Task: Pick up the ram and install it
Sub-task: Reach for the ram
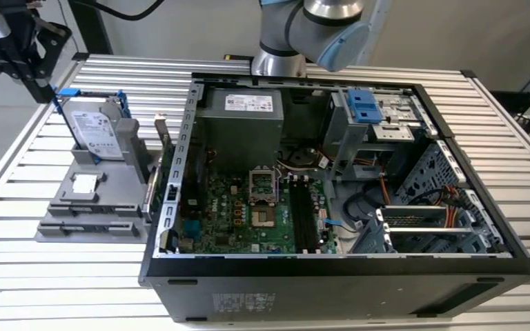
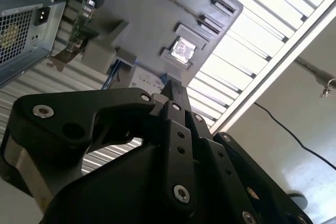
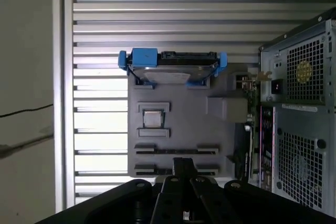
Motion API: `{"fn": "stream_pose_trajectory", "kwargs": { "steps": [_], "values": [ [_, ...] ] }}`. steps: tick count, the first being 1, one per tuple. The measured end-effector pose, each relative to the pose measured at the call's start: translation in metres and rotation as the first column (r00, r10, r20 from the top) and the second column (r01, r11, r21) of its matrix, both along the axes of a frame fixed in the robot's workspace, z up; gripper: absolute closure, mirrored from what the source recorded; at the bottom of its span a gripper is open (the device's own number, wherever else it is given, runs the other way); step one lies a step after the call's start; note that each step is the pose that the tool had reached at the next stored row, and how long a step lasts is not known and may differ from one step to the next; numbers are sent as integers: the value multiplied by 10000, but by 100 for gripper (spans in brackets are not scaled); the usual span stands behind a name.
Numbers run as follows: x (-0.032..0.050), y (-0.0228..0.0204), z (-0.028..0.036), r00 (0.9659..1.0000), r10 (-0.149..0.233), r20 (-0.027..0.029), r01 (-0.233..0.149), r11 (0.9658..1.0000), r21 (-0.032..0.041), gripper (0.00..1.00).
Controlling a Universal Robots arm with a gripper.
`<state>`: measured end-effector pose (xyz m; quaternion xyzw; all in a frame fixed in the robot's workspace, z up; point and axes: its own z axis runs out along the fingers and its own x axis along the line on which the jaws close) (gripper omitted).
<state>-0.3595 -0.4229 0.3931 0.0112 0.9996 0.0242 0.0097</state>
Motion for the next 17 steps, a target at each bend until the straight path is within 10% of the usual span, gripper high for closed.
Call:
{"fn": "stream_pose_trajectory", "kwargs": {
  "steps": [8,17],
  "values": [
    [-5,-101,-1,10000,0,1,0,10000,1,100],
    [-5,-347,-1,10000,-1,1,1,10000,1,100]
  ]
}}
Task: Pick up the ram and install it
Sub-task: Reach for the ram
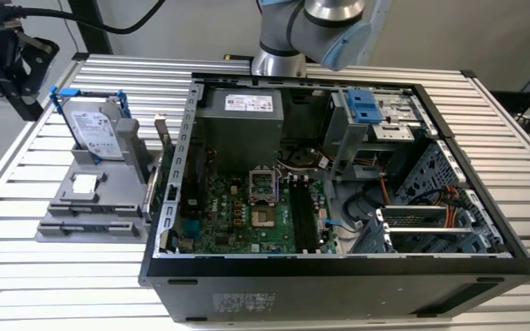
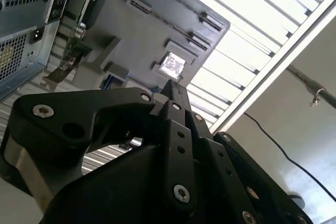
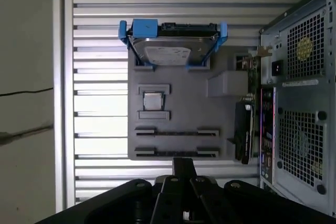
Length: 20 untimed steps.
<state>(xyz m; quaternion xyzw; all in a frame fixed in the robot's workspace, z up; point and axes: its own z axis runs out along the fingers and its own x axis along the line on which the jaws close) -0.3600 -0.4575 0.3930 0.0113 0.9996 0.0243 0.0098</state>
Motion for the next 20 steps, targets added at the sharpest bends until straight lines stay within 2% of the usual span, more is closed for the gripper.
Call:
{"fn": "stream_pose_trajectory", "kwargs": {
  "steps": [2,7,8,12,20],
  "values": [
    [2,-64,1,10000,0,-4,0,10000,-1,100],
    [19,-262,0,10000,0,-26,0,10000,-1,100],
    [26,-289,0,10000,0,-28,0,10000,-1,100],
    [79,-337,0,10000,13,-33,-13,10000,0,100],
    [86,-342,0,10000,13,-33,-13,10000,0,100]
  ]
}}
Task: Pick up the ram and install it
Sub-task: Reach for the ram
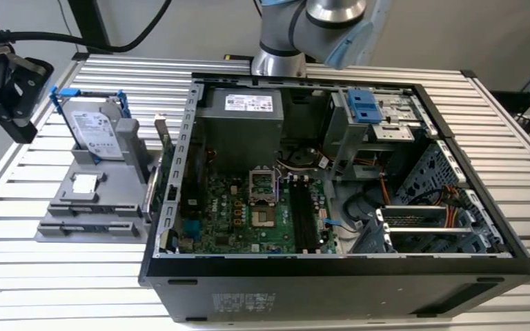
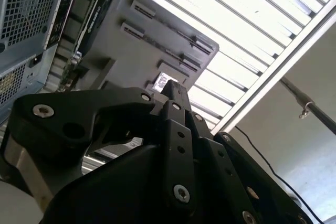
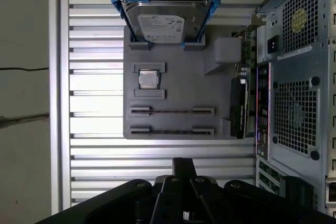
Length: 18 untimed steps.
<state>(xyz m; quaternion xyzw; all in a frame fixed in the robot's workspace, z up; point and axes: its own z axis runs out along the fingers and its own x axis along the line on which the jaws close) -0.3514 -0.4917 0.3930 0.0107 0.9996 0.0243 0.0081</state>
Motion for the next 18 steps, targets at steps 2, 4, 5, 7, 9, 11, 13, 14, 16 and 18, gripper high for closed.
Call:
{"fn": "stream_pose_trajectory", "kwargs": {
  "steps": [2,4,5,7,9,11,13,14,16,18],
  "values": [
    [0,0,0,10000,0,0,0,10000,0,100],
    [2,0,0,10000,0,0,0,10000,0,100],
    [2,0,0,10000,0,0,0,10000,0,100],
    [2,0,0,10000,0,0,0,10000,0,100],
    [2,0,0,10000,0,0,0,10000,-1,100],
    [2,0,0,10000,0,0,0,10000,0,100],
    [2,0,0,10000,0,-1,0,10000,0,100],
    [2,0,0,10000,0,0,0,10000,0,100],
    [2,0,0,10000,-51,0,51,10000,-1,100],
    [3,0,0,9998,-216,0,216,9998,1,100]
  ]
}}
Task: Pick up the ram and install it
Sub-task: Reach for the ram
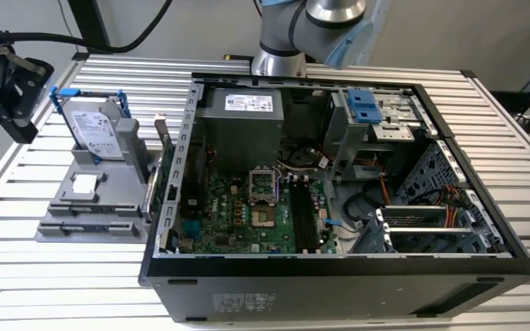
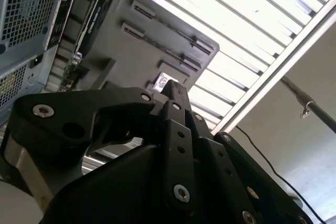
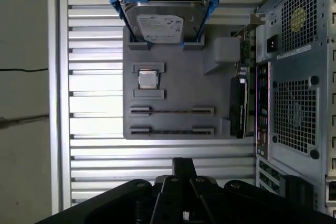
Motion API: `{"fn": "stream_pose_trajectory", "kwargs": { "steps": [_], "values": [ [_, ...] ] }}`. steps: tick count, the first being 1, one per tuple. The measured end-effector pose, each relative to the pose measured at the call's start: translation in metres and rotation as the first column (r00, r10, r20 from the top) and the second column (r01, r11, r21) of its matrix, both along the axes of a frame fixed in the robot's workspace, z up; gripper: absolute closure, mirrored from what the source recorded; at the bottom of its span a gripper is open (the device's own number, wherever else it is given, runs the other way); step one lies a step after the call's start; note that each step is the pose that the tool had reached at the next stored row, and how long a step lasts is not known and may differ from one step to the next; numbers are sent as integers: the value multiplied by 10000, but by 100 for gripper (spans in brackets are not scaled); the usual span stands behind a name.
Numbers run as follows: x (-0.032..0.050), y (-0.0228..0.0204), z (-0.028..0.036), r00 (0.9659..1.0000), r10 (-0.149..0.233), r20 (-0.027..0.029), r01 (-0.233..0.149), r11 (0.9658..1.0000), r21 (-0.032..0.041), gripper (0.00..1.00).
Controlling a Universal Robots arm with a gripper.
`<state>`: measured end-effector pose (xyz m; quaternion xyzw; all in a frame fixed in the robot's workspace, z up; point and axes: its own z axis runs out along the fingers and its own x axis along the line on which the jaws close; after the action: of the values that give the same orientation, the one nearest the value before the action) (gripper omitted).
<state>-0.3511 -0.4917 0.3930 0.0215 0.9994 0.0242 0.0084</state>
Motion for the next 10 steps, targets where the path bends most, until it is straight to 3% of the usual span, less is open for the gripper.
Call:
{"fn": "stream_pose_trajectory", "kwargs": {
  "steps": [5,10],
  "values": [
    [0,0,1,9981,-623,-2,623,9981,-2,100],
    [-1,0,1,9920,-1262,-1,1262,9920,-1,100]
  ]
}}
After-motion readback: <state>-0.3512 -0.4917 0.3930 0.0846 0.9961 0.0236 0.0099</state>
